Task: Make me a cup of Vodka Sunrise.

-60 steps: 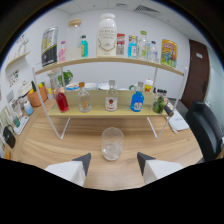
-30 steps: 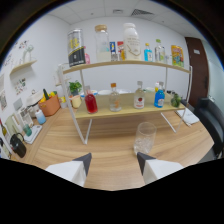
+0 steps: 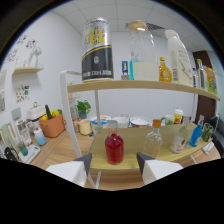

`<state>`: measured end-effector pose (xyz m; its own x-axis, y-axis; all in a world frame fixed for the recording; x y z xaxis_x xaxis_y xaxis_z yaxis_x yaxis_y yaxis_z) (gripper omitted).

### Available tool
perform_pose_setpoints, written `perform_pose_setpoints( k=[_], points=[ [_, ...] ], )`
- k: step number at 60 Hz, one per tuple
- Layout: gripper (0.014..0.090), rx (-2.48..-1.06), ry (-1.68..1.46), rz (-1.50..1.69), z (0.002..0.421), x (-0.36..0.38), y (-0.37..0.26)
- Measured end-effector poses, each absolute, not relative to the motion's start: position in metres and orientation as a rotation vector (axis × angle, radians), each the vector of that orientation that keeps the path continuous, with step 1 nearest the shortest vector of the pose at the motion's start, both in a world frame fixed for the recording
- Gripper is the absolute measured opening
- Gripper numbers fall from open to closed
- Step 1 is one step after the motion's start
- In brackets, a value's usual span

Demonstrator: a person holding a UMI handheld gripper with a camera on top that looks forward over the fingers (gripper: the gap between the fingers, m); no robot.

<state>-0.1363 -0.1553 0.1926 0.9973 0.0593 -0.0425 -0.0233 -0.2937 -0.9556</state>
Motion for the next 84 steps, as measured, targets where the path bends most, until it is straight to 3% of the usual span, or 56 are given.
perform_pose_setpoints(
  k=[9,19,35,49,68,75,84],
  points=[
    [0.0701,-1.853,-0.043,0.069,0.186,-0.139,-0.122],
    [0.0365,-1.827,-0.03,0.012,0.184,-0.133,-0.104],
    [0.0346,-1.808,-0.089,0.011,0.191,-0.134,-0.108],
    [0.0347,-1.797,-0.049,0.038,0.202,-0.112,-0.154],
    [0.0345,-1.909,0.012,-0.018,0.139,-0.052,-0.208],
    [0.0346,-1.908,0.147,0.142,0.141,-0.046,-0.211],
    [0.0346,-1.821,0.52,0.61,0.166,-0.054,-0.204]
  ],
)
